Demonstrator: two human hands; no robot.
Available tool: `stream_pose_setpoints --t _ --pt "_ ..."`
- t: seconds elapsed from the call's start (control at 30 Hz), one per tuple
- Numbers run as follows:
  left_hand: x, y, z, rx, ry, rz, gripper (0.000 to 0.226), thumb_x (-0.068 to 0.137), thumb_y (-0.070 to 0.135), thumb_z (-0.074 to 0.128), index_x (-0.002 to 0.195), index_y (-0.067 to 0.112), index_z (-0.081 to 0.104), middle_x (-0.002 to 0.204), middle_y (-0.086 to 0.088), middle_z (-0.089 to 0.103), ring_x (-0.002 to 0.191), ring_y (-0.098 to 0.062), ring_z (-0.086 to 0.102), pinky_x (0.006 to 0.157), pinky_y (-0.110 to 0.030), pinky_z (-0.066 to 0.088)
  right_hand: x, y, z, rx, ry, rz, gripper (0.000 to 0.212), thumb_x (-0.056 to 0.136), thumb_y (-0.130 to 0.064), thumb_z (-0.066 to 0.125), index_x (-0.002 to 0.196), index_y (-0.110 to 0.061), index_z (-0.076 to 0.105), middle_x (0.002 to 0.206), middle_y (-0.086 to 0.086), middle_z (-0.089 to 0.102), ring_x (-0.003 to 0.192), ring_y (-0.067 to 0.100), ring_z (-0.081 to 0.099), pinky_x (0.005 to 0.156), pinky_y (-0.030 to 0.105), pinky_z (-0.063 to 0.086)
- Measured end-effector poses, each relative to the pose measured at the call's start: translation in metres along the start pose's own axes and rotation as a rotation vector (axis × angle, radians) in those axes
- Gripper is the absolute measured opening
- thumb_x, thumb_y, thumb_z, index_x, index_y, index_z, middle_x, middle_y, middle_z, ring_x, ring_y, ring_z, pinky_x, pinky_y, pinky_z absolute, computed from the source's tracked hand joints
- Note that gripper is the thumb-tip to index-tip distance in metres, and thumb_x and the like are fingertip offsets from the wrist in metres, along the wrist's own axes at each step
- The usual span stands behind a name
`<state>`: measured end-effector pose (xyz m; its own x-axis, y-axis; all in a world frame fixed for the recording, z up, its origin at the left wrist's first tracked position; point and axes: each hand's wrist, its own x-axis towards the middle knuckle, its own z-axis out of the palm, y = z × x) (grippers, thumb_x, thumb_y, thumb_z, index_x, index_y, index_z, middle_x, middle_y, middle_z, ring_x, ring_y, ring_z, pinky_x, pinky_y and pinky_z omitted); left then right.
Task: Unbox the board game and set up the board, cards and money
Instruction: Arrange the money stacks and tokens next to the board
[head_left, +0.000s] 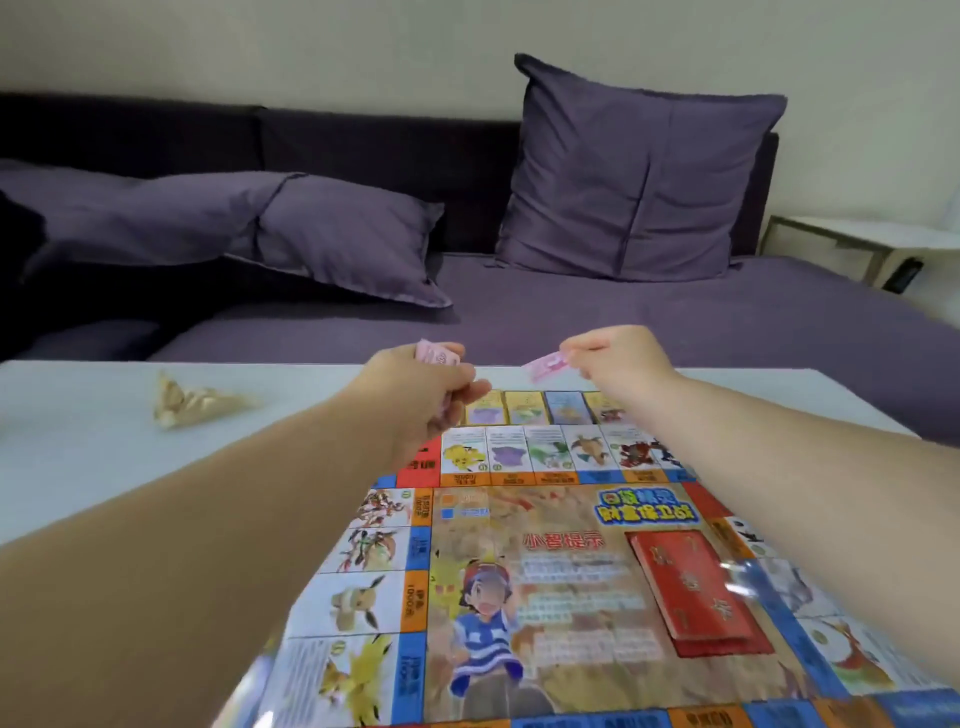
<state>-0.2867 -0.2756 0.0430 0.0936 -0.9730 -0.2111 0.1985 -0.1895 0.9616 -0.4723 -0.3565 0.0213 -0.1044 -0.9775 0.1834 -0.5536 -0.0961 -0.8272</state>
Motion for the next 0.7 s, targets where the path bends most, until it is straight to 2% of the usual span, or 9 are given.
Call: stream_pose_setpoints --t 0.07,0.13,0.3,0.43,0.5,0.6,0.7 --pt "0.009 0.000 -0.015 -0.003 0.020 0.008 0.015 0.090 -0.001 0.056 0.097 0.012 0.059 0.084 -0.008 0.064 0.051 -0.005 0.065 0.041 -0.014 0.044 0.019 0.005 0.017 -0.049 0.020 -0.008 0.021 0.090 -0.011 0.060 0.106 -0.009 0.072 0.116 0.005 0.068 0.104 0.018 0.061 0.083 0.023 0.044" --pt "0.014 -0.003 -0.029 -0.009 0.043 0.003 0.014 0.090 0.000 0.057 0.097 0.012 0.060 0.087 -0.009 0.064 0.053 -0.005 0.065 0.043 -0.014 0.046 0.035 0.009 0.029 -0.138 0.032 -0.007 0.022 0.089 -0.009 0.058 0.104 -0.003 0.072 0.117 0.010 0.067 0.111 0.025 0.060 0.087 0.031 0.048" --pt "0.019 -0.014 -0.047 0.004 0.096 -0.030 0.016 0.090 0.002 0.057 0.102 0.011 0.061 0.091 -0.009 0.066 0.052 -0.005 0.065 0.044 -0.014 0.048 0.057 0.030 0.043 -0.456 -0.093 0.016 0.019 0.087 -0.020 0.060 0.097 -0.013 0.074 0.107 0.005 0.070 0.100 0.026 0.062 0.089 0.037 0.051" --pt "0.022 -0.017 -0.046 -0.041 0.112 -0.037 0.010 0.091 0.005 0.057 0.098 0.011 0.060 0.089 -0.008 0.066 0.051 -0.006 0.066 0.044 -0.014 0.048 0.061 0.037 0.047 -0.560 -0.099 0.027 0.019 0.087 -0.031 0.061 0.094 -0.018 0.074 0.101 0.002 0.070 0.096 0.025 0.062 0.091 0.038 0.050" --pt "0.021 -0.015 -0.045 -0.091 0.110 -0.047 0.007 0.093 0.010 0.056 0.099 0.007 0.059 0.086 -0.008 0.068 0.054 -0.008 0.068 0.044 -0.015 0.049 0.060 0.036 0.044 -0.588 -0.104 0.015 0.020 0.088 -0.029 0.058 0.097 -0.021 0.073 0.109 0.001 0.069 0.102 0.027 0.059 0.094 0.040 0.048" --pt "0.015 -0.009 -0.045 -0.168 0.085 -0.092 0.013 0.096 0.010 0.047 0.093 0.003 0.058 0.083 -0.011 0.071 0.065 -0.013 0.070 0.048 -0.020 0.051 0.054 0.028 0.038 -0.549 -0.125 -0.045 0.027 0.092 -0.017 0.053 0.110 -0.028 0.070 0.126 -0.002 0.061 0.117 0.027 0.053 0.103 0.043 0.041" --pt "0.000 -0.002 -0.049 -0.239 0.046 -0.103 0.021 0.096 0.000 0.037 0.108 0.001 0.054 0.090 -0.016 0.070 0.066 -0.018 0.072 0.048 -0.022 0.053 0.031 -0.001 0.031 -0.437 -0.165 -0.138 0.028 0.094 -0.017 0.050 0.113 -0.028 0.068 0.128 -0.006 0.060 0.120 0.021 0.052 0.105 0.040 0.038"
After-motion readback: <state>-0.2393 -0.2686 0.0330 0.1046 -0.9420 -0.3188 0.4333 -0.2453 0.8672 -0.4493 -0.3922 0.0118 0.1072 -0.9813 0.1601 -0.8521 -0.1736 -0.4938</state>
